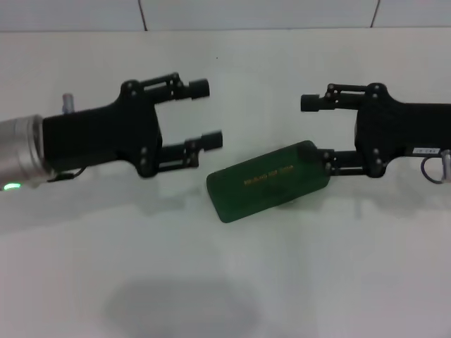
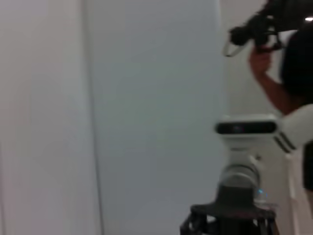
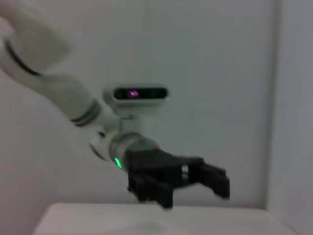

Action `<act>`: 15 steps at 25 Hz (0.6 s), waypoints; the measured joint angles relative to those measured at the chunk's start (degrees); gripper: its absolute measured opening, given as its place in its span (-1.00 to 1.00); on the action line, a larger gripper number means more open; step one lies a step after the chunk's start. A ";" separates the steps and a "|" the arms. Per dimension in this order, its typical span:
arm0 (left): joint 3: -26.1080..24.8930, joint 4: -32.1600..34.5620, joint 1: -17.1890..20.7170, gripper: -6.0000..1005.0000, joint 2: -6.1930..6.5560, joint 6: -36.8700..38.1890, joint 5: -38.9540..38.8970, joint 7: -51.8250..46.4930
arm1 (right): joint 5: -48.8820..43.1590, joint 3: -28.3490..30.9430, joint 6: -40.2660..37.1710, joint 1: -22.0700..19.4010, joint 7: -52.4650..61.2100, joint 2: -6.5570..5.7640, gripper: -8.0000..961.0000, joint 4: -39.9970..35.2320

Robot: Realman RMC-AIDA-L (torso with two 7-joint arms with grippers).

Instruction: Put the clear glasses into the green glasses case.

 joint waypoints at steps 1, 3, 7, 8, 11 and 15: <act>0.01 -0.46 0.11 0.41 -0.17 0.72 0.75 0.35 | -0.25 0.04 -0.91 0.36 0.01 -0.08 0.47 -0.04; 0.01 -0.89 0.60 0.41 -0.60 1.26 1.47 0.97 | -0.26 0.09 -2.04 0.89 0.15 -0.34 0.47 -0.08; 0.01 -0.94 1.43 0.41 -0.90 1.40 1.52 1.48 | -0.46 -0.07 -3.69 1.82 0.28 -0.60 0.47 -0.12; 0.01 -0.95 1.46 0.41 -0.90 1.43 1.51 1.48 | -0.65 -0.12 -3.73 1.99 0.29 -0.60 0.47 -0.13; 0.01 -0.95 1.49 0.41 -0.87 1.50 1.50 1.52 | -1.00 -0.24 -3.48 2.28 0.31 -0.48 0.47 -0.15; 0.01 -0.98 1.36 0.41 -0.73 1.50 1.46 1.54 | -1.01 -0.32 -3.24 2.59 0.32 -0.41 0.47 -0.18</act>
